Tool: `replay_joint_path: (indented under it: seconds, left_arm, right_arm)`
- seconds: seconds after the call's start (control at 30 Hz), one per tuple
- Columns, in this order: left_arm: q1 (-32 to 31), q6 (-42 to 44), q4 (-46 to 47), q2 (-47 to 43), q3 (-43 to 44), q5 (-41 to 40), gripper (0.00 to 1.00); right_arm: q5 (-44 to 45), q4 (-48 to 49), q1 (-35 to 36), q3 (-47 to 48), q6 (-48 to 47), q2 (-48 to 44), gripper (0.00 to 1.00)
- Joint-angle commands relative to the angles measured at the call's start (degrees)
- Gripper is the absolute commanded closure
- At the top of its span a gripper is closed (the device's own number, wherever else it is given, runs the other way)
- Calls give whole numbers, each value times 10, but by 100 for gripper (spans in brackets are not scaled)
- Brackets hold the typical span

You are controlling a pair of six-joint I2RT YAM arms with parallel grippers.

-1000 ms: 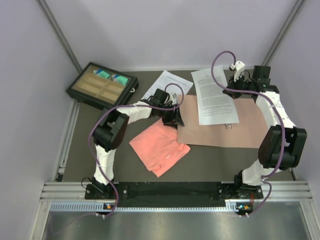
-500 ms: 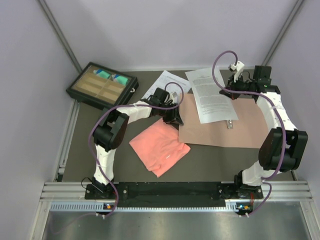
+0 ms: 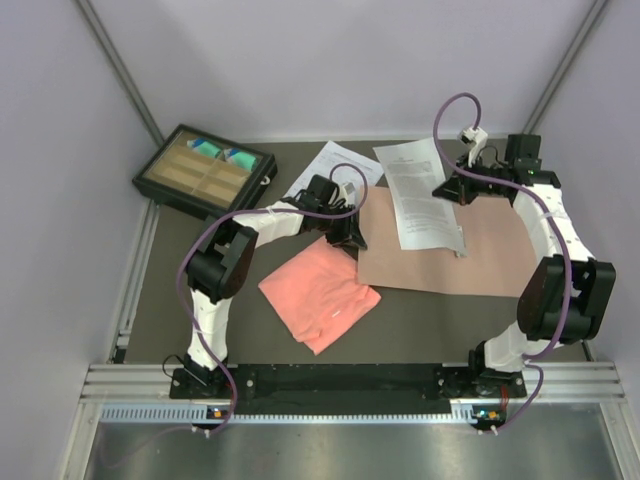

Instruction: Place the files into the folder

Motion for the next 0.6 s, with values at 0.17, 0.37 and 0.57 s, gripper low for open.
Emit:
replay_joint_path:
  seconds: [0.17, 0.37, 0.57]
  left_arm:
    - [5, 21, 11, -24, 25, 3, 67]
    - [5, 27, 5, -26, 28, 2, 65]
    - [8, 52, -11, -61, 37, -15, 27]
  right_arm:
    - [-86, -26, -7, 9, 1, -19, 100]
    - [-125, -28, -15, 6, 10, -31, 100]
    - [-56, 52, -54, -21, 152, -38, 100]
